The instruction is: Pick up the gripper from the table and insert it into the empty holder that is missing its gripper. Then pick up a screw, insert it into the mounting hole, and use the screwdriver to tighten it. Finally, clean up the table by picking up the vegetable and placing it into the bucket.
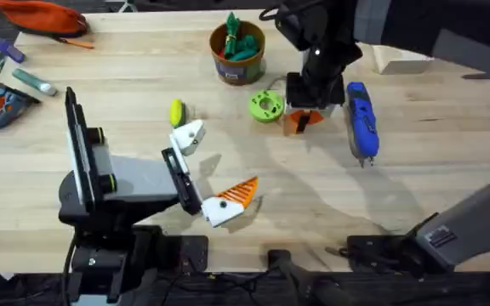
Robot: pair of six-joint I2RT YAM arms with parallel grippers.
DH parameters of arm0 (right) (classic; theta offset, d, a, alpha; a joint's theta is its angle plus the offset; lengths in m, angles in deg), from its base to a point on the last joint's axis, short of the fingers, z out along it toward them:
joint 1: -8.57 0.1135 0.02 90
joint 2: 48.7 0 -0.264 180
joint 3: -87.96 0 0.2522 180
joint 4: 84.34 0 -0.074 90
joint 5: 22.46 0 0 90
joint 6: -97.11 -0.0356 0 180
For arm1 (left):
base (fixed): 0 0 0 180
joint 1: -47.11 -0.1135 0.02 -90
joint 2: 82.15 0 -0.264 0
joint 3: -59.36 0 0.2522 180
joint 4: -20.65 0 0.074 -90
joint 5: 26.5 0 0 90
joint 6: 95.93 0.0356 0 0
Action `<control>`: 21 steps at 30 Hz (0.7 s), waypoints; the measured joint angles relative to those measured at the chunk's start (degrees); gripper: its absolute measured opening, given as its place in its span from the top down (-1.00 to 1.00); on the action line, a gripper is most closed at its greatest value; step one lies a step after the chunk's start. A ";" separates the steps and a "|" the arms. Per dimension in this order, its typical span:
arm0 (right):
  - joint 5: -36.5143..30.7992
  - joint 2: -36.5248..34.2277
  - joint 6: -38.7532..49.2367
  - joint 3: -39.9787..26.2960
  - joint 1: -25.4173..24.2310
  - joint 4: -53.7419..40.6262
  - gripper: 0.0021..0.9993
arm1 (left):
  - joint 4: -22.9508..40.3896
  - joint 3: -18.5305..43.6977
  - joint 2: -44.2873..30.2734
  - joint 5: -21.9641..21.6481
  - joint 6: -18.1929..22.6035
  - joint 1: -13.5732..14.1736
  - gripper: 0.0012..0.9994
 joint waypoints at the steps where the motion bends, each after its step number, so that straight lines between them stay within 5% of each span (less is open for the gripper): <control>1: 0.00 0.01 0.00 0.00 0.00 0.00 0.81 | 0.00 0.00 0.02 0.00 -0.01 0.00 -0.97; 5: -0.02 0.00 -0.02 0.00 0.00 0.00 0.97 | 0.00 0.00 0.02 0.00 0.00 0.00 -0.97; 21: 0.00 1.18 0.44 0.00 -0.04 -0.01 0.99 | 0.00 0.00 0.01 0.00 0.00 0.00 -0.97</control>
